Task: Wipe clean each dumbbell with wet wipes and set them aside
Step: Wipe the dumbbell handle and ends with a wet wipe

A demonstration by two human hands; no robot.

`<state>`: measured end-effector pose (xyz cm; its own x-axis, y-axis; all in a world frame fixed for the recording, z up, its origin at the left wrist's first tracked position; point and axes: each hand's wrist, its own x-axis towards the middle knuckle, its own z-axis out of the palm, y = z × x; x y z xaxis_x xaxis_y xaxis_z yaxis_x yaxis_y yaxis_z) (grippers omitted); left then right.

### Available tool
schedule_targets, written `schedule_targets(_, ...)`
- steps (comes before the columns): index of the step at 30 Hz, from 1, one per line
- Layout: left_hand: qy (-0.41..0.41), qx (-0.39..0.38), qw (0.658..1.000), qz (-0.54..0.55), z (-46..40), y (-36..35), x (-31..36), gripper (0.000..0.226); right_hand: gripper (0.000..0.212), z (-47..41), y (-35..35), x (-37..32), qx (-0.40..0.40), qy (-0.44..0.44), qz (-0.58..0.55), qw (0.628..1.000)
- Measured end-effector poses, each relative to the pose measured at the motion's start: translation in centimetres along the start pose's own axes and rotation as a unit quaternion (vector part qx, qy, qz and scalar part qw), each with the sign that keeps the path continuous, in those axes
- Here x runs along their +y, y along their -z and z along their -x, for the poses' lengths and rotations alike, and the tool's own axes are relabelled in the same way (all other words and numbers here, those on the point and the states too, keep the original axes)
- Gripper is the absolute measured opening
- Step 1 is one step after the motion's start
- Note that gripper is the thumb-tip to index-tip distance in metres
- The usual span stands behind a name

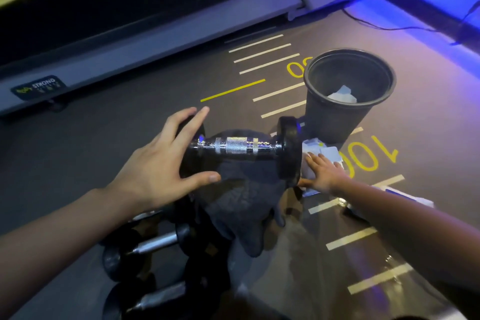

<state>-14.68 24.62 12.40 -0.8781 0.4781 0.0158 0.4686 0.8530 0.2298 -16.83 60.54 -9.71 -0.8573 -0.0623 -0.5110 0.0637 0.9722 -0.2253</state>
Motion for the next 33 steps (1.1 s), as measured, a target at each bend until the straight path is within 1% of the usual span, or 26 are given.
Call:
schedule_targets(3, -0.001, -0.004, 1.000, -0.003, 0.1, 0.2, 0.2, 0.110, 0.121, 1.1, 0.8, 0.2, 0.025, 0.009, -0.011, 1.000)
schedule_targets(8, -0.018, -0.002, 1.000, -0.004, 0.0, 0.5, 0.3, 0.108, 0.109, 5.2, 3.1, -0.1, 0.071, 0.028, -0.045, 0.996)
schedule_targets(9, -0.020, -0.003, 1.000, -0.003, 0.0, 0.5, 0.2, 0.108, 0.110, 6.2, 3.7, -0.2, 0.076, 0.031, -0.049, 0.995)
schedule_targets(11, -0.026, -0.006, 1.000, 0.000, -0.1, 0.7, 0.0, 0.110, 0.121, 8.3, 4.9, -0.2, 0.098, 0.040, -0.053, 0.993)
schedule_targets(13, -0.031, -0.015, 0.999, 0.006, -0.1, 0.7, -0.2, 0.117, 0.130, 10.6, 6.1, -0.2, 0.124, 0.045, -0.051, 0.990)
schedule_targets(15, -0.035, -0.025, 0.999, 0.013, 0.1, 0.7, -0.4, 0.124, 0.132, 13.1, 7.6, -0.6, 0.144, 0.057, -0.060, 0.986)
schedule_targets(17, -0.039, -0.038, 0.998, 0.015, 0.2, 0.7, -0.6, 0.132, 0.129, 15.8, 9.3, -1.5, 0.164, 0.084, -0.081, 0.979)
schedule_targets(20, -0.040, -0.051, 0.998, 0.005, 0.5, 0.9, -0.8, 0.139, 0.109, 19.5, 12.1, -4.0, 0.191, 0.128, -0.125, 0.965)
schedule_targets(21, -0.039, -0.055, 0.998, 0.002, 0.6, 1.1, -0.8, 0.140, 0.106, 20.4, 13.0, -5.0, 0.202, 0.138, -0.139, 0.960)
schedule_targets(23, -0.036, -0.062, 0.997, 0.009, 0.7, 1.5, -0.9, 0.141, 0.107, 21.6, 14.4, -7.0, 0.229, 0.156, -0.150, 0.949)
schedule_targets(24, -0.033, -0.066, 0.997, 0.016, 0.7, 1.7, -1.0, 0.142, 0.112, 22.0, 15.0, -8.0, 0.240, 0.166, -0.150, 0.945)
schedule_targets(26, -0.025, -0.076, 0.996, 0.032, 0.9, 2.1, -1.1, 0.144, 0.120, 22.2, 15.6, -9.8, 0.246, 0.182, -0.139, 0.942)
schedule_targets(29, -0.020, -0.079, 0.995, 0.058, 1.6, 2.5, -1.0, 0.146, 0.116, 22.0, 15.7, -12.6, 0.250, 0.211, -0.077, 0.942)
schedule_targets(33, -0.027, -0.085, 0.993, 0.075, 2.0, 2.8, -1.5, 0.151, 0.125, 20.5, 14.5, -15.8, 0.218, 0.206, 0.014, 0.954)
